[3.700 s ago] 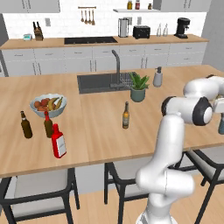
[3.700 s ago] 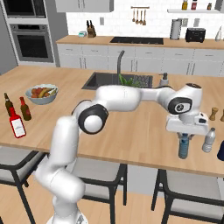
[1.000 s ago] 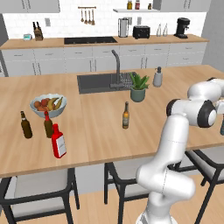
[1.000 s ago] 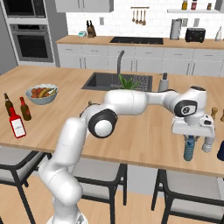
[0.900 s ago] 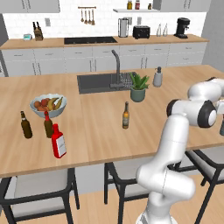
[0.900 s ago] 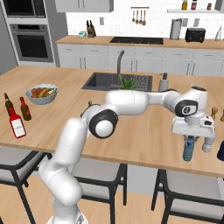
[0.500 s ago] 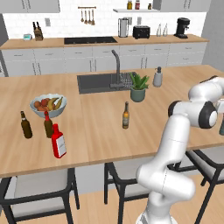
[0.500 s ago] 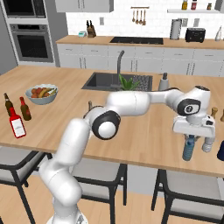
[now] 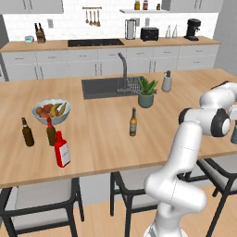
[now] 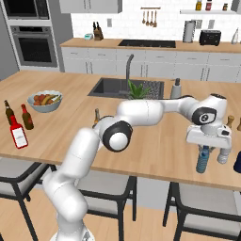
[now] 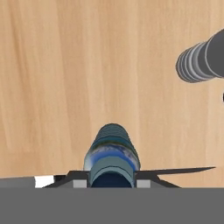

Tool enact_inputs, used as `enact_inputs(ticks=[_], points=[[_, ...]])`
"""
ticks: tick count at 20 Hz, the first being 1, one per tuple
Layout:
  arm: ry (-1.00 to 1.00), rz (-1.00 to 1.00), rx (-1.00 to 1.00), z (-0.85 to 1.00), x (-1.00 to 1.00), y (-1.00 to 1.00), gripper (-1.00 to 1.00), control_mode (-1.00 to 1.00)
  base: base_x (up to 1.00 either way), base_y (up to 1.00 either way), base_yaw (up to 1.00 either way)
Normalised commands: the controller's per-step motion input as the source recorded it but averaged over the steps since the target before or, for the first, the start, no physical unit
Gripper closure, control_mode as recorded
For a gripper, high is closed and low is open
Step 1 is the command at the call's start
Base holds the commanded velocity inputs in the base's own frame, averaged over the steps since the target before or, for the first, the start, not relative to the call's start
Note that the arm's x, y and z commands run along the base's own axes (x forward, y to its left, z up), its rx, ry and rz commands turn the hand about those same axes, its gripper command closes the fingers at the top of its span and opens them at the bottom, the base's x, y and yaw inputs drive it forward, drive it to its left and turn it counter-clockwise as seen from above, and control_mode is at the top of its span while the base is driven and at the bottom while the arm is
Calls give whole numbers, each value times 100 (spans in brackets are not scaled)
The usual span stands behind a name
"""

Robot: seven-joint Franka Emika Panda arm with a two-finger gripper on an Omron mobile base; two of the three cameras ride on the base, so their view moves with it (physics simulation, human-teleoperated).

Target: Move the plastic bottles in the middle to the plastics group, and the glass bottles in the middle to the glass group.

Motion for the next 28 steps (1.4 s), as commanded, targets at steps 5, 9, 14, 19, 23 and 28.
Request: enact_inputs(ticks=[5, 9, 14, 19, 23, 28], points=[[0, 0, 0, -15, 0, 0, -100, -100, 0, 0, 0], [0, 0, 0, 0, 0, 0, -100, -100, 0, 0, 0], [0, 0, 0, 3, 0, 0, -100, -100, 0, 0, 0], [0, -1, 0, 51, -1, 8, -100, -100, 0, 0, 0], [-11, 0, 0, 52, -63, 43, -100, -100, 0, 0, 0], [-23, 0, -5, 35, -21, 85, -100, -100, 0, 0, 0]])
